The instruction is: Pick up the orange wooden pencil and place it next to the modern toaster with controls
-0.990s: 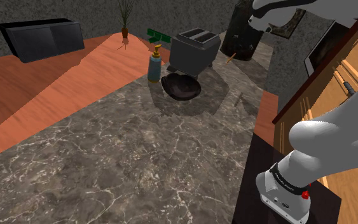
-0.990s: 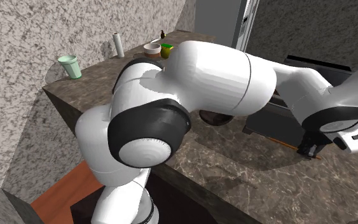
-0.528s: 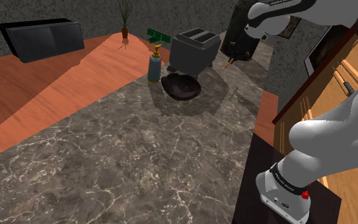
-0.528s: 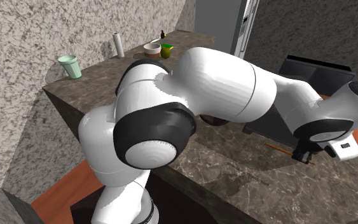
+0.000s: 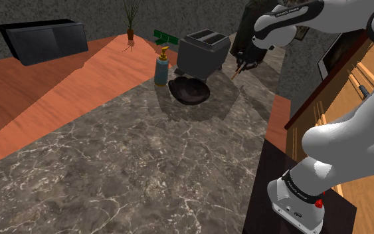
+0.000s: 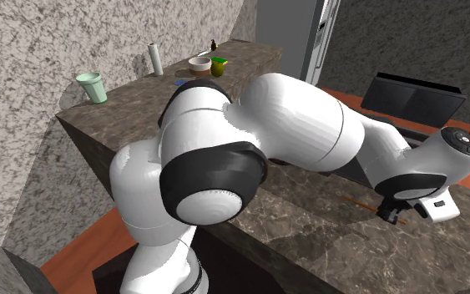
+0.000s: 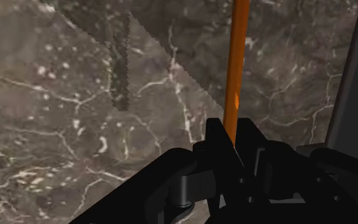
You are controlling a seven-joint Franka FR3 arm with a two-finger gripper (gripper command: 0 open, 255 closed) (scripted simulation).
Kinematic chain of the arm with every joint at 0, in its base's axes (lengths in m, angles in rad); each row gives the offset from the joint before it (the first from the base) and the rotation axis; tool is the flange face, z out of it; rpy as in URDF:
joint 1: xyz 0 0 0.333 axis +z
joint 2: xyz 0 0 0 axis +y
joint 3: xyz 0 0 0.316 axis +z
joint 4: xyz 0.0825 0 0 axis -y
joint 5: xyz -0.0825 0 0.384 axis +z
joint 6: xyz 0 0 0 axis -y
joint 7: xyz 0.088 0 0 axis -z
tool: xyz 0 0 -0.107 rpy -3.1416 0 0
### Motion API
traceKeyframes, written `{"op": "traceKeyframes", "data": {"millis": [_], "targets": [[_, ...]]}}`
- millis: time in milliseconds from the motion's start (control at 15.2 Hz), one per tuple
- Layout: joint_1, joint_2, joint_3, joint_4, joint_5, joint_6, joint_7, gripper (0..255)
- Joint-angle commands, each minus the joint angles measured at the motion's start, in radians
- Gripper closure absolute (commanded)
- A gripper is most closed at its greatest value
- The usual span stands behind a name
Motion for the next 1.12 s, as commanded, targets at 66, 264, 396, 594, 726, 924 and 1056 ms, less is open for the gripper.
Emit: {"op": "traceKeyframes", "data": {"millis": [66, 264, 396, 594, 726, 924, 1056], "targets": [[0.002, 0.02, 0.0, -0.019, -0.004, 0.038, -0.001, 255], [0.004, 0.04, -0.001, -0.037, -0.009, 0.076, -0.002, 255], [0.006, 0.054, -0.001, -0.049, -0.012, 0.1, -0.003, 255], [0.006, 0.054, -0.001, -0.049, -0.012, 0.1, -0.003, 255], [0.006, 0.054, -0.001, -0.049, -0.012, 0.1, -0.003, 255], [0.006, 0.053, -0.001, -0.049, -0.012, 0.1, -0.003, 255], [0.006, 0.053, -0.001, -0.049, -0.012, 0.1, -0.003, 0]]}}
